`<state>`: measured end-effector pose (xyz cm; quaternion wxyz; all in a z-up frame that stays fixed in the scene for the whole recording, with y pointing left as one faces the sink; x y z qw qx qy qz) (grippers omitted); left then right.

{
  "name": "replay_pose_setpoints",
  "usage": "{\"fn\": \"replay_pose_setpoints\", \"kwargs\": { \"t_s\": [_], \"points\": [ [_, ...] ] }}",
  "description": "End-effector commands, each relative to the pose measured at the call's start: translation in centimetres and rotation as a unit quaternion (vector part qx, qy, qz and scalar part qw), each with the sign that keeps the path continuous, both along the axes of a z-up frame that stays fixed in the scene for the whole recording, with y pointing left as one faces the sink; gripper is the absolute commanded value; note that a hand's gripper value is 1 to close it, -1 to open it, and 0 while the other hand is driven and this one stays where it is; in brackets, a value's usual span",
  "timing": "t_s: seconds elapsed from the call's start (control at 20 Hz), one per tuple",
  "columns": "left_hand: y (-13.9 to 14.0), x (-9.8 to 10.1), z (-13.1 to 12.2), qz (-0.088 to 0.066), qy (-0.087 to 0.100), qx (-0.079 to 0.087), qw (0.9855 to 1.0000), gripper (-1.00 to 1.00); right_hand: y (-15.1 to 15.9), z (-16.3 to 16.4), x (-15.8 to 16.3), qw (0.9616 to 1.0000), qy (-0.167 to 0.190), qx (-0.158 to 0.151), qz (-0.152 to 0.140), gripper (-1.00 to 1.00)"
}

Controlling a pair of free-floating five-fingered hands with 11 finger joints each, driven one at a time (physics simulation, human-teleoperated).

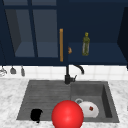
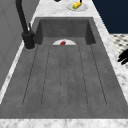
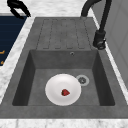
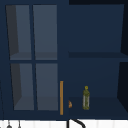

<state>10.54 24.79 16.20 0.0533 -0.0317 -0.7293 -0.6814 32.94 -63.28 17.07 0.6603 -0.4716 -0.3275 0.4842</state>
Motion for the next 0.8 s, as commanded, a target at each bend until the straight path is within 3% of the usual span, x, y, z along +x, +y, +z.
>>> {"fn": "replay_pose_setpoints", "kwargs": {
  "t_s": [0.0,0.1,0.4,0.75],
  "points": [
    [0.0,0.0,0.0,0.000,0.000,0.000,1.0000,0.00,1.3,1.5,0.0,0.9988,-0.035,-0.028,-0.017,-1.00],
    [0.0,0.0,0.0,0.000,0.000,0.000,1.0000,0.00,2.5,1.9,-0.2,0.9979,-0.048,-0.039,-0.016,-1.00],
    [0.0,0.0,0.0,0.000,0.000,0.000,1.0000,0.00,6.6,3.2,-0.4,0.9961,-0.043,-0.075,-0.016,-1.00],
    [0.0,0.0,0.0,0.000,0.000,0.000,1.0000,0.00,10.3,4.7,-0.8,0.9960,-0.045,-0.075,0.019,-1.00]
  ]
}}
